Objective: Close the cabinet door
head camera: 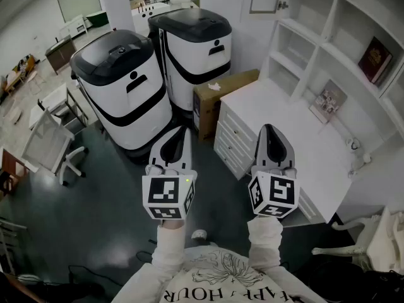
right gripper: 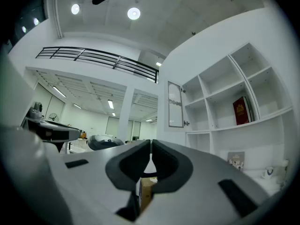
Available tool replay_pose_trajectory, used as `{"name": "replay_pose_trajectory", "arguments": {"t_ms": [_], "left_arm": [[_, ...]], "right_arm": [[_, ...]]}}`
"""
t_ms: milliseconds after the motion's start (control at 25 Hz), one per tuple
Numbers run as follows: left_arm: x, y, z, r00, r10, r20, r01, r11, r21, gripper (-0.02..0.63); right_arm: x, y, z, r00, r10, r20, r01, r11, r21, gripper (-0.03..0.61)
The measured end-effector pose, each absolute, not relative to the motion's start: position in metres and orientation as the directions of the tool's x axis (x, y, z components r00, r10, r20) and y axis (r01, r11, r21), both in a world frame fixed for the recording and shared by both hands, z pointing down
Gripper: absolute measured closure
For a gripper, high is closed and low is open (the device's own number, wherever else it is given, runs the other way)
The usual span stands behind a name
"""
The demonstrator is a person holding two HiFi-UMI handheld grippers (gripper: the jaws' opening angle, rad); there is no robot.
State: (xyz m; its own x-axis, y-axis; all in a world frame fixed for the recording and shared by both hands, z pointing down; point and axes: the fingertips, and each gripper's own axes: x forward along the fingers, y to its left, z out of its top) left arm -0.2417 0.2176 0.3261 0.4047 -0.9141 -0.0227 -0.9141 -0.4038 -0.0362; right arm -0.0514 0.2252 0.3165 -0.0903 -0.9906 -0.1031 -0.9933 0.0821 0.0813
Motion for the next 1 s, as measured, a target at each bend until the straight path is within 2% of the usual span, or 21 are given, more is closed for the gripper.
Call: {"name": "replay_pose_trajectory", "arguments": {"t_ms": [1000], "left_arm": [[-0.272, 0.156, 0.333, 0.445, -0.896, -0.013, -0.895, -0.443, -0.050, 0.609]], "right_arm": [[-0.070, 0.174, 0.331, -0.021, -0.996, -0.083, -0.999, 0.017, 0.043, 0.566]]}}
